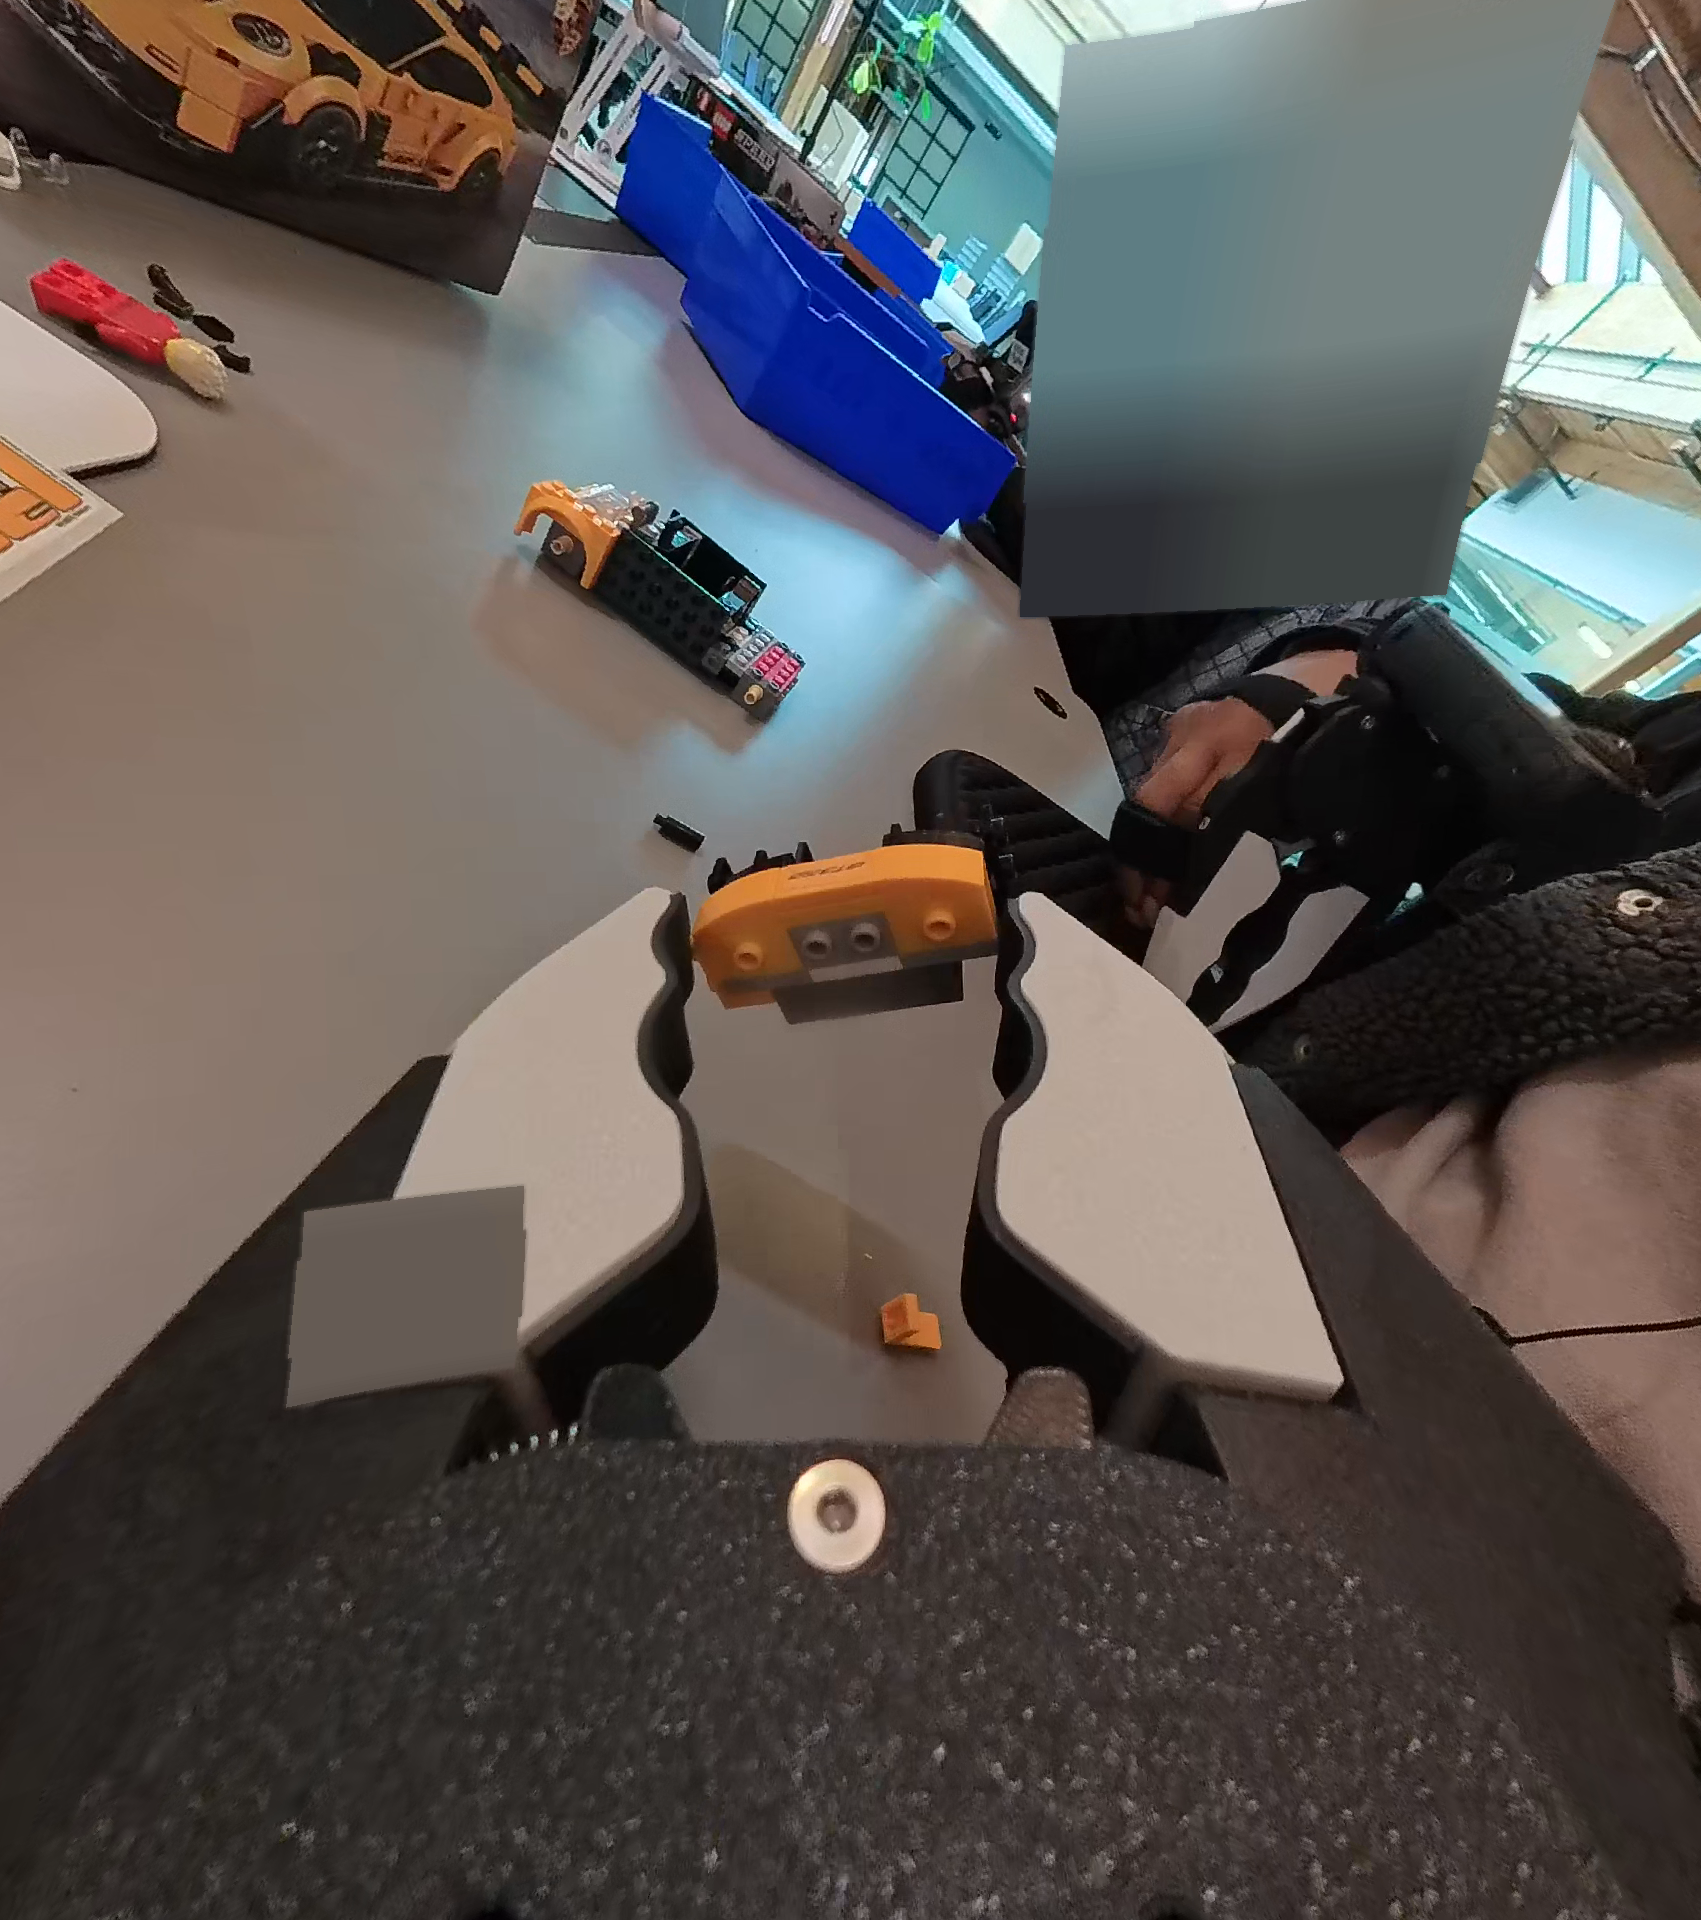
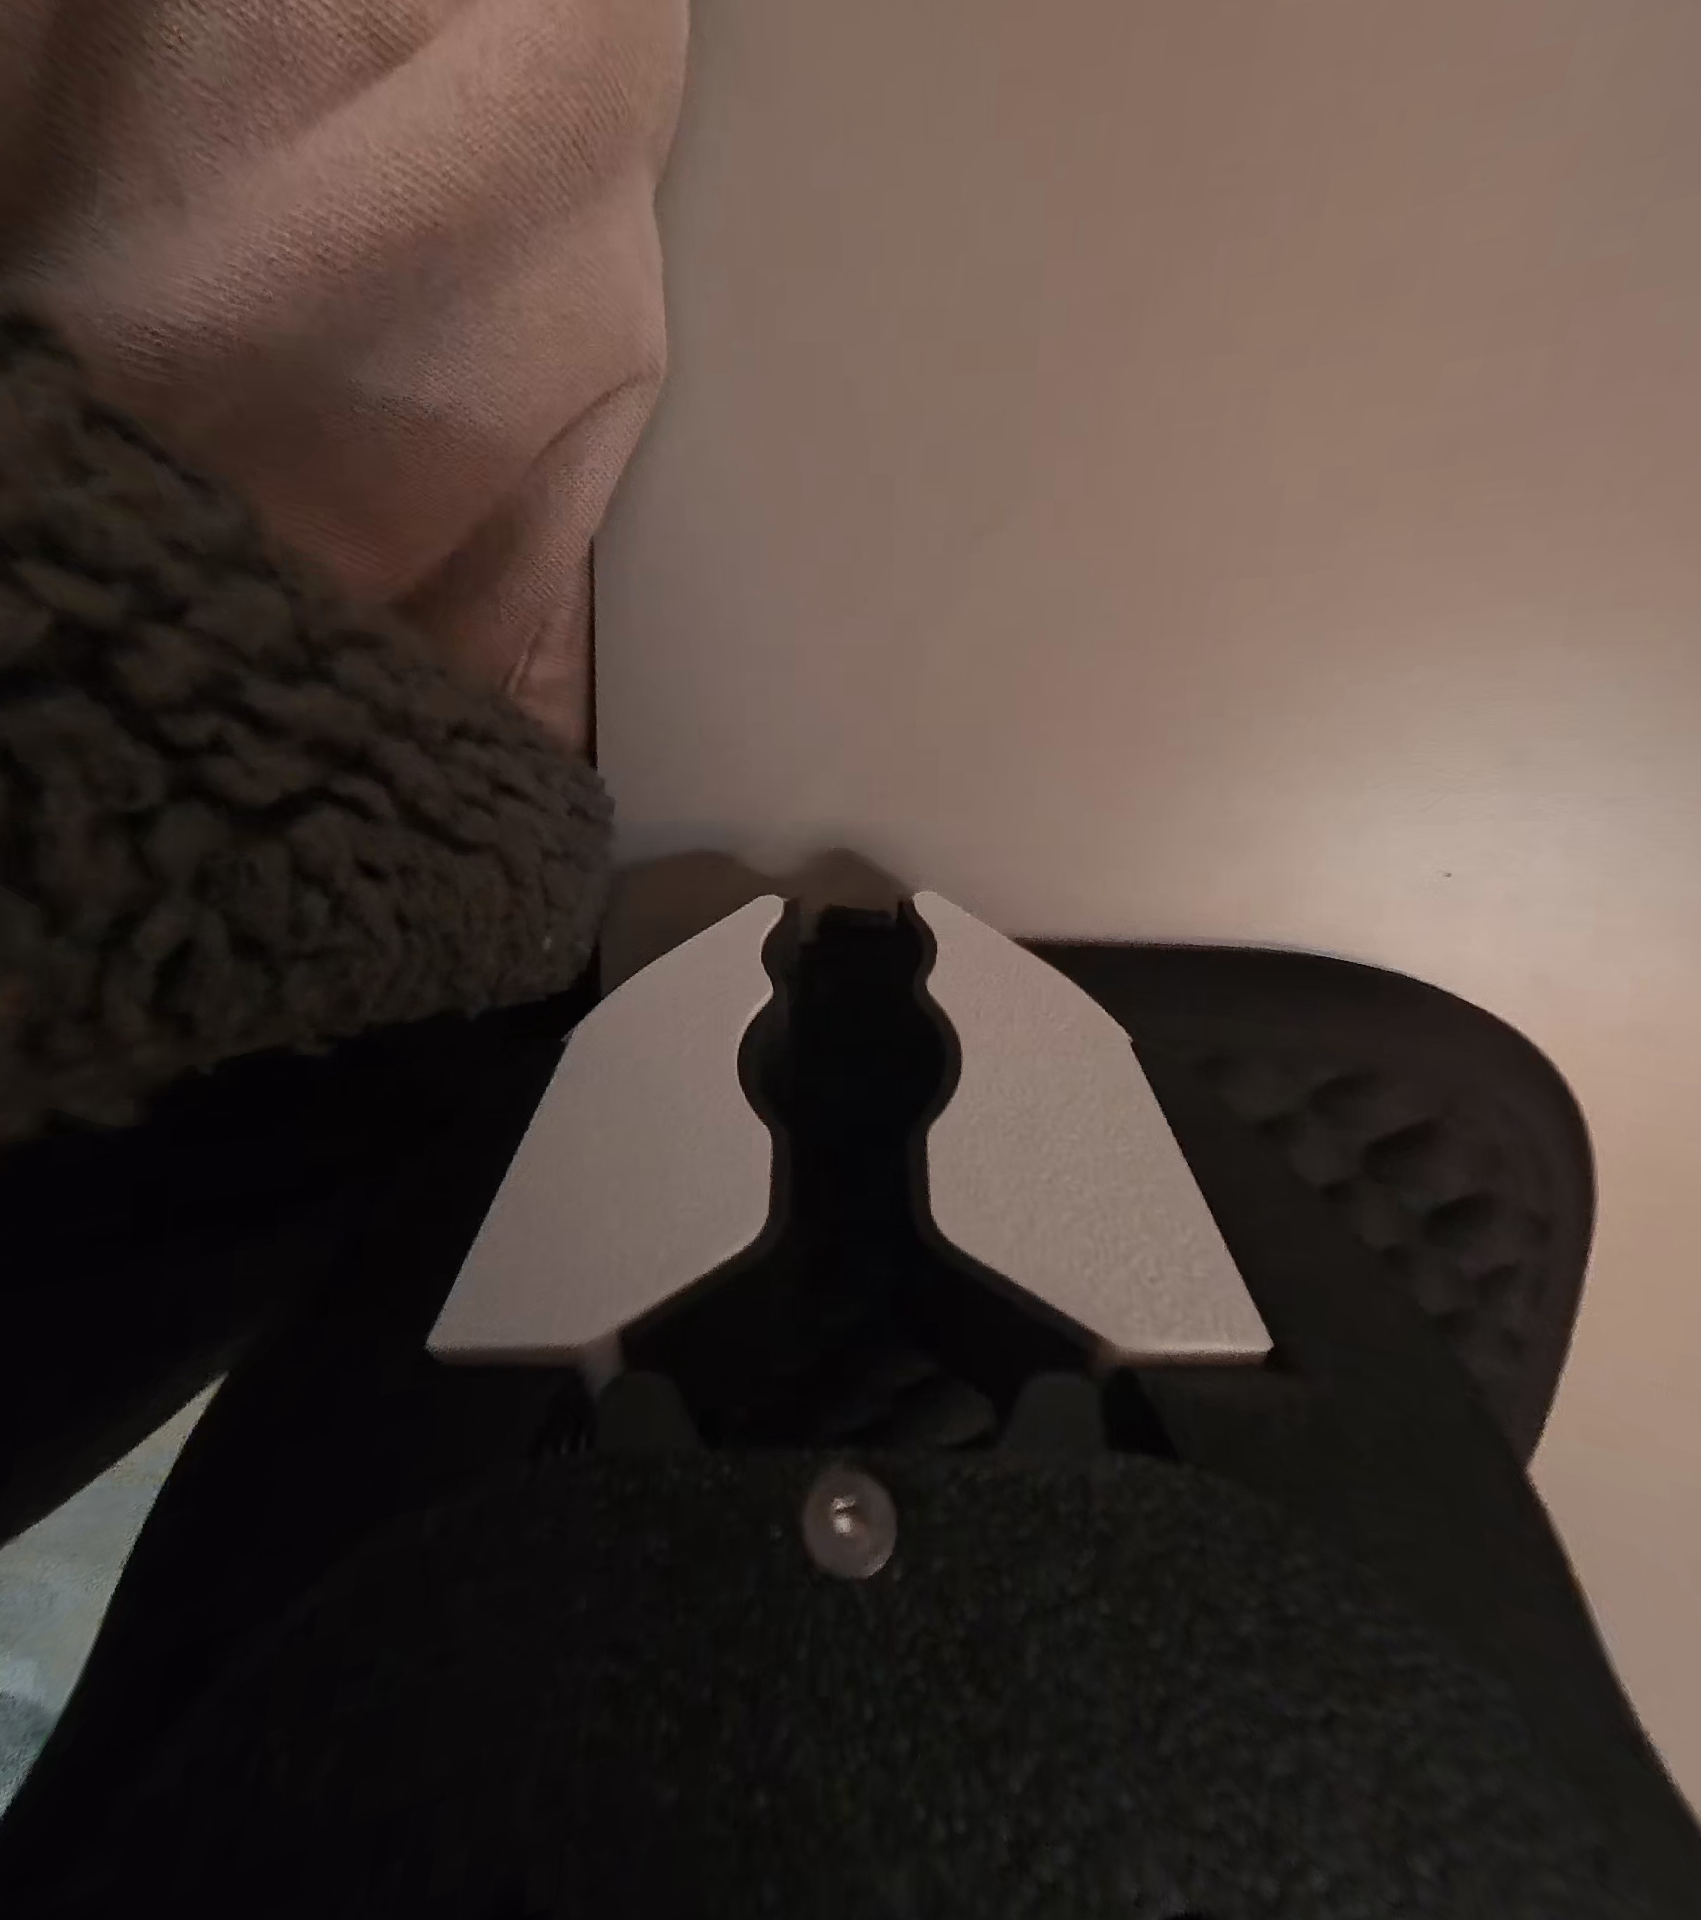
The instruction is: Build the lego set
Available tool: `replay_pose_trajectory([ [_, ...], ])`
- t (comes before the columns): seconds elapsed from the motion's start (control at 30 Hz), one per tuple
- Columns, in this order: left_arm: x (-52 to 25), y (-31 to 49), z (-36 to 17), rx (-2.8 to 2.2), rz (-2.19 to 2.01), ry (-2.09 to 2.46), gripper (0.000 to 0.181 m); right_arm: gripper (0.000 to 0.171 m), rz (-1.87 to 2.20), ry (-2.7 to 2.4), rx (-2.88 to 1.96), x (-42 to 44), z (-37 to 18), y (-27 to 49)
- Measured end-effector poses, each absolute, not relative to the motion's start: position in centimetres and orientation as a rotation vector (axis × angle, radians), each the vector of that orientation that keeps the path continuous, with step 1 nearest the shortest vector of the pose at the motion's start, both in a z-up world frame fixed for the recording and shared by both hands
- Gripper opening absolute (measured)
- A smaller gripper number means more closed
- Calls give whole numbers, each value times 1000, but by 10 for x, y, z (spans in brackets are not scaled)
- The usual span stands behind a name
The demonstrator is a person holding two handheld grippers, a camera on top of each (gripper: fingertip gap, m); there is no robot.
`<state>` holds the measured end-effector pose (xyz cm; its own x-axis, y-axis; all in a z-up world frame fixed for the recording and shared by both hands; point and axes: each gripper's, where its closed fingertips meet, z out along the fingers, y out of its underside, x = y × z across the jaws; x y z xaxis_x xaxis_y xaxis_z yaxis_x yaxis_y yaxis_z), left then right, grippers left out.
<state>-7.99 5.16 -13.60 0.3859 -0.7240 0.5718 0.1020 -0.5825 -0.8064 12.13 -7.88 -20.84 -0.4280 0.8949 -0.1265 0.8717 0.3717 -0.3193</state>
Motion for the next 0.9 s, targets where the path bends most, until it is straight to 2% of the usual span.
replay_pose_trajectory([
  [0.1,-80,52,-136,-1838,-1291,538,56,16,419,-2584,-1636,123,-214,-76],
  [0.23,-80,51,-136,-1838,-1289,545,56,1,342,-2603,-1623,121,-216,-71],
  [0.3,-79,50,-136,-1837,-1288,551,56,0,377,-2595,-1634,119,-216,-69],
  [0.37,-79,50,-136,-1837,-1286,552,56,2,409,-2588,-1639,117,-215,-68],
  [0.53,-79,50,-137,-1842,-1289,556,56,22,644,-2558,-1575,102,-200,-90],
  [0.67,-78,50,-137,-1843,-1291,560,56,24,695,-2565,-1572,94,-208,-104],
  [0.7,-78,50,-137,-1842,-1290,560,56,22,721,-2562,-1568,91,-209,-108],
  [0.77,-78,50,-138,-1844,-1291,561,56,6,700,-2531,-1571,85,-214,-107],
  [0.9,-78,49,-138,-1845,-1286,569,56,5,746,-2529,-1556,81,-214,-107],
])
